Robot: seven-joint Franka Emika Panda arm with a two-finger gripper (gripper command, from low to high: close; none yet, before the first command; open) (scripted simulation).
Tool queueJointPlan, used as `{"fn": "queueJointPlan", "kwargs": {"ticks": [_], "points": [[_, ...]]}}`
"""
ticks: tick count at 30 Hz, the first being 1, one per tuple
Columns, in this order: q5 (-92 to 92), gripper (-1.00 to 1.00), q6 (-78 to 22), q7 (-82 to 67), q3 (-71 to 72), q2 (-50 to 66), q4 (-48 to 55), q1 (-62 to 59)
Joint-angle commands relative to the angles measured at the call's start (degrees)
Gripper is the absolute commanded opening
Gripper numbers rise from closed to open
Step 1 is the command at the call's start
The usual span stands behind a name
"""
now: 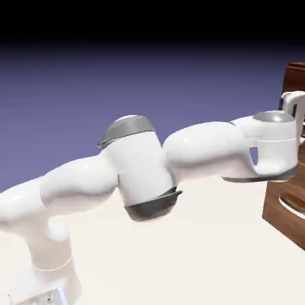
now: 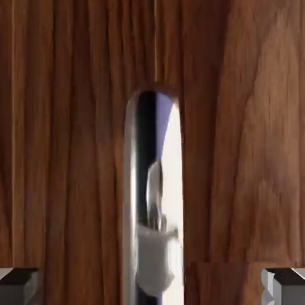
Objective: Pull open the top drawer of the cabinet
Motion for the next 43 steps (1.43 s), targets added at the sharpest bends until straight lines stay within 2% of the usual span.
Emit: {"fn": "queueJointPlan", "kwargs": {"ticks": [1, 24, 33, 39, 40, 43], "points": [[0.00, -1.00, 0.00, 0.00, 0.00, 0.00, 0.00, 0.00], [-3.02, -1.00, -9.75, 7.91, 23.98, -3.14, -46.68, -43.04], [4.07, -1.00, -14.78, -14.44, 23.45, 13.26, -47.50, -38.02], [6.90, -1.00, -15.27, -17.03, 27.10, 16.63, -58.24, -48.36], [6.90, 1.00, -15.27, -17.03, 27.10, 16.63, -58.24, -48.36], [9.06, 1.00, -15.87, -20.74, 28.06, 20.12, -62.39, -51.96]]}}
